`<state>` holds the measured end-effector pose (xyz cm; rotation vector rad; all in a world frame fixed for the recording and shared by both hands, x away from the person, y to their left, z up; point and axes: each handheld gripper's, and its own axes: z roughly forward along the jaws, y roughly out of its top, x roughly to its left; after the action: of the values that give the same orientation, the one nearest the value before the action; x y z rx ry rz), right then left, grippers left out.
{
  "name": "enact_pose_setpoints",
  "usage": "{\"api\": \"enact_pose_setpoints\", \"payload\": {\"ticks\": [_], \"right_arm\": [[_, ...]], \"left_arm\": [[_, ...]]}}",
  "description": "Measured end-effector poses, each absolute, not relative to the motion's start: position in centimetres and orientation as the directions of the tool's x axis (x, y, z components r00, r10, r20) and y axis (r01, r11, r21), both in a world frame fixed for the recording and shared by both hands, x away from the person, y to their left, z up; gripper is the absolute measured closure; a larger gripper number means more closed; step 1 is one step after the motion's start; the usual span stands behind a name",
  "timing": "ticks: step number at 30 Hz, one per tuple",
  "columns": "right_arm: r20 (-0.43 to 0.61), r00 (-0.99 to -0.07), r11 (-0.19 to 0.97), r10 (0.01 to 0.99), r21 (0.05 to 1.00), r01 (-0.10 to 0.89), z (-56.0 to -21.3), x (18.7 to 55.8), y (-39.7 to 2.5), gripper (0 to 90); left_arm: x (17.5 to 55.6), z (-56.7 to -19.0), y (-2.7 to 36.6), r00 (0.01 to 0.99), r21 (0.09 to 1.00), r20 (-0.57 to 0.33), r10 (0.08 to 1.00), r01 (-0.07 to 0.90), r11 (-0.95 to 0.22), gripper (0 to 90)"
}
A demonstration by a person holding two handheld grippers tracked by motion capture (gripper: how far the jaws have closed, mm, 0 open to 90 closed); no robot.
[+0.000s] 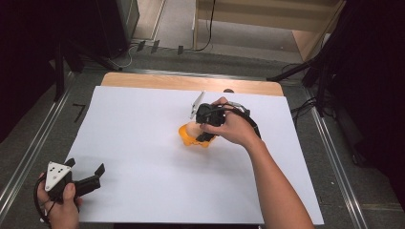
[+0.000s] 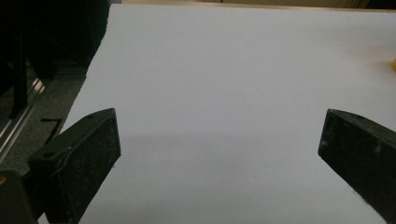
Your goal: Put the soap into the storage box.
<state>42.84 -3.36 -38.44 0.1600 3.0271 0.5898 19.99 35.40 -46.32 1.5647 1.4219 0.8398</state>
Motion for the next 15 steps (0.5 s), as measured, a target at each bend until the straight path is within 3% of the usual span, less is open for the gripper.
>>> {"api": "enact_pose_setpoints", "payload": {"ticks": [15], "right_arm": [[0.016,-0.989,0.920,0.145,0.367,0.140,-39.06,43.66,-3.07,32.4]], "left_arm": [[19.97,-46.32,35.41,0.133,0.905,-0.058,0.989,0.425,-0.004,0.0]]}}
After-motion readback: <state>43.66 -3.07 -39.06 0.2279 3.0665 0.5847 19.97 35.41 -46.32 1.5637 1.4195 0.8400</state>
